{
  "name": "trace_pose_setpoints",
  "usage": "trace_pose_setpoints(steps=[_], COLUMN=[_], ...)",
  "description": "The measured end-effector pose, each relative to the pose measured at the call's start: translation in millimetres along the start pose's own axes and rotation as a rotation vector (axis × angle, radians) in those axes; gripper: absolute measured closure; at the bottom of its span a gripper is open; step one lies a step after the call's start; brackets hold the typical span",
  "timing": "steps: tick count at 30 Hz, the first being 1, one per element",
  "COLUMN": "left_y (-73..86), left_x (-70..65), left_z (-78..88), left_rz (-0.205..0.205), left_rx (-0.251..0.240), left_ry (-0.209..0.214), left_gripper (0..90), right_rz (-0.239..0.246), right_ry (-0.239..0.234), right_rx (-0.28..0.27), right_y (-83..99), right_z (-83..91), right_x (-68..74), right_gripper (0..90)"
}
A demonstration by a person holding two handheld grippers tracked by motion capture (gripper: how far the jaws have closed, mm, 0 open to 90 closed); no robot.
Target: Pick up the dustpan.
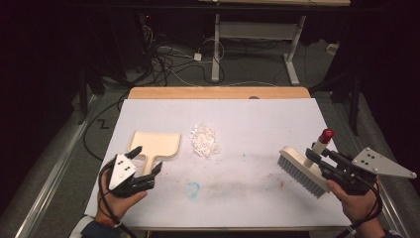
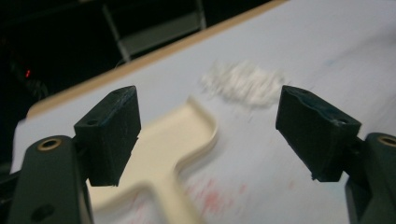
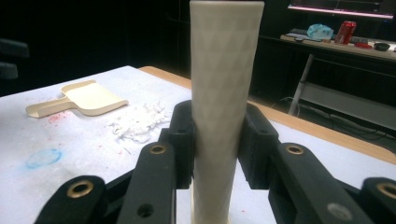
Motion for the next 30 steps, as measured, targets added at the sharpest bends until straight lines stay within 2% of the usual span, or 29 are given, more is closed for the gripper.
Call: trace_pose_setpoints(steps=[2,3,5,7,8,9,10,11,12,13,14,15,16,17,18,19,20,24,25,26,27,28,30], left_y=[23.1,27.7,33.2,35.3,40.6,40.6,43.6,46.6,53.3,53.3,55.9,58.2,60.9,61.1,61.1,58.1,55.4,49.1,49.1,48.9,48.6,47.9,49.5], left_x=[7.8,8.3,9.1,9.5,11.7,11.7,12.7,13.0,14.4,14.4,14.9,15.7,17.8,18.7,18.7,21.5,21.2,22.1,22.1,24.6,26.6,29.1,32.6], left_z=[4.9,5.5,6.7,6.9,5.6,5.6,4.5,2.9,-0.9,-0.9,-2.7,-5.5,-14.0,-18.9,-18.9,-29.1,-34.4,-57.3,-57.3,-69.5,-74.1,-77.5,-81.9], left_rz=[0.032,0.036,0.036,0.051,0.071,0.071,0.083,0.101,0.129,0.129,0.147,0.176,0.235,0.227,0.227,0.234,0.24,0.253,0.253,0.253,0.262,0.292,0.341], left_rx=[0.07,0.095,0.126,0.139,0.194,0.194,0.226,0.257,0.332,0.332,0.355,0.384,0.427,0.458,0.458,0.483,0.486,0.543,0.543,0.582,0.586,0.577,0.566], left_ry=[-0.026,-0.024,-0.054,-0.055,-0.084,-0.084,-0.088,-0.082,-0.113,-0.113,-0.113,-0.114,-0.117,-0.114,-0.114,-0.122,-0.113,-0.116,-0.116,-0.125,-0.126,-0.126,-0.117], left_gripper=[20.6,20.3,20.4,20.5,20.4,20.5,20.4,20.5,21.1,21.3,21.2,21.3,21.3,21.2,21.1,21.4,21.4,23.4,24.5,25.6,25.1,22.4,22.8], right_rz=[0.001,0.005,0.009,0.015,0.019,0.016,0.018,0.02,0.023,0.023,0.022,0.024,0.023,0.024,0.019,0.022,0.019,0.02,0.017,0.015,0.018,0.02,0.019], right_ry=[-0.002,-0.003,-0.002,-0.001,0.0,-0.001,-0.002,-0.001,-0.001,-0.001,0.001,0.0,-0.006,-0.006,-0.008,-0.007,-0.01,-0.013,-0.013,-0.015,-0.017,-0.016,-0.018], right_rx=[0.008,0.009,0.017,0.021,0.021,0.025,0.026,0.028,0.028,0.028,0.03,0.028,0.03,0.033,0.037,0.042,0.046,0.052,0.054,0.057,0.056,0.056,0.057], right_y=[0.9,1.3,2.2,2.2,1.9,1.8,1.8,1.8,1.8,1.8,1.2,1.0,1.4,1.9,2.7,3.3,3.7,4.6,5.0,5.5,5.8,6.1,6.2], right_z=[-0.9,-1.5,-2.7,-4.1,-4.7,-5.0,-5.8,-6.4,-7.4,-7.4,-9.2,-10.3,-11.7,-13.1,-14.7,-16.1,-17.4,-20.4,-20.8,-21.2,-21.5,-21.5,-21.0], right_x=[1.3,1.7,3.8,4.5,4.2,4.6,4.5,4.1,3.5,3.5,2.9,2.7,3.0,2.6,2.5,1.7,2.2,2.1,2.1,2.3,2.4,2.4,2.7], right_gripper=[70.2,70.1,70.1,70.1,70.1,70.1,70.1,70.1,70.1,70.1,70.1,70.1,70.1,70.1,70.1,70.1,70.1,70.1,70.1,70.1,70.1,70.1,70.1])
Point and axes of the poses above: each handheld gripper's, and its own axes: z roughly backward along the jaws, y roughly out of its underside, x roughly to its left, the point moved 6 cm from there along -z, roughly forward along the jaws, and after that the axes turned 1 degree about y, right-handed, at the moved point
